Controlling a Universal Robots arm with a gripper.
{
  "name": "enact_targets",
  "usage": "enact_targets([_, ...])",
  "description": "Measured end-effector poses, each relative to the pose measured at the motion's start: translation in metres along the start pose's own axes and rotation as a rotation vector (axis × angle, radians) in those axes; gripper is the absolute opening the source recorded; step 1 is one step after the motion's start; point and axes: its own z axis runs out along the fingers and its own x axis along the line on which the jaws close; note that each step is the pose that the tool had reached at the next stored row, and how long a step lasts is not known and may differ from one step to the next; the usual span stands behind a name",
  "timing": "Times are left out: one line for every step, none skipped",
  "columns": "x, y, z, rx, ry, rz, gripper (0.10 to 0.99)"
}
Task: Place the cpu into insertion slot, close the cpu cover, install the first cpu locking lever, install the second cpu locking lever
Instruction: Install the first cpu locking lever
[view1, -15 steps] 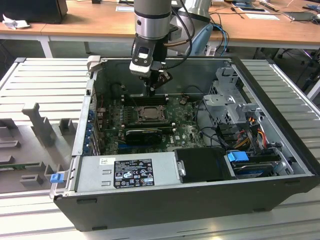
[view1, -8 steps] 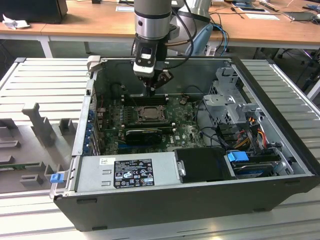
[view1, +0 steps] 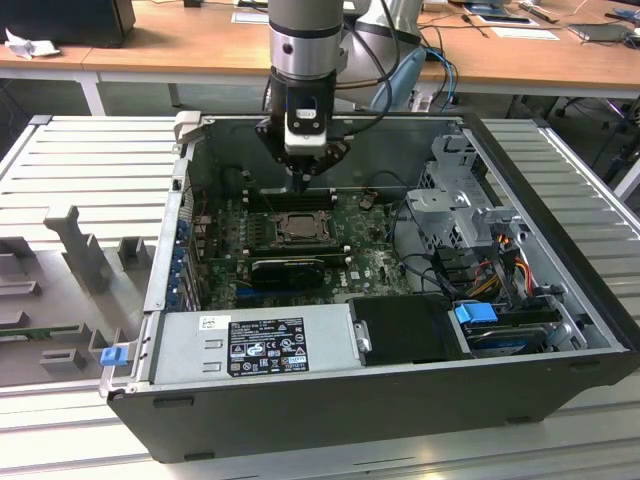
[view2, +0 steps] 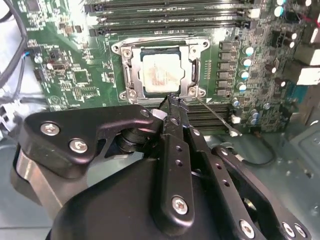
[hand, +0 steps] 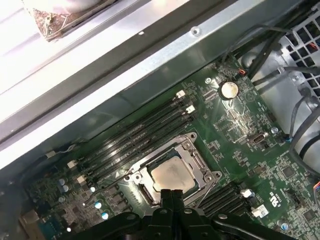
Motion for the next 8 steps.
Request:
enact_targets([0.0,0.0,0.0001,0.0,0.0006,-0.02,0.106])
enact_targets([0.0,0.0,0.0002,0.0,0.0013,-0.04,0.106])
enact_targets([0.0,0.0,0.0002,0.0,0.0018,-0.058,0.106])
enact_targets([0.0,0.0,0.0003,0.0,0.0024,-0.074,0.106])
enact_targets([0.0,0.0,0.0003,0.0,0.0029,-0.092,0.106])
enact_targets([0.0,0.0,0.0004,0.0,0.0034,-0.108,0.106])
enact_targets([0.0,0.0,0.0004,0.0,0.0039,-0.122,0.106])
enact_targets([0.0,0.0,0.0004,0.0,0.0046,-0.142,0.106])
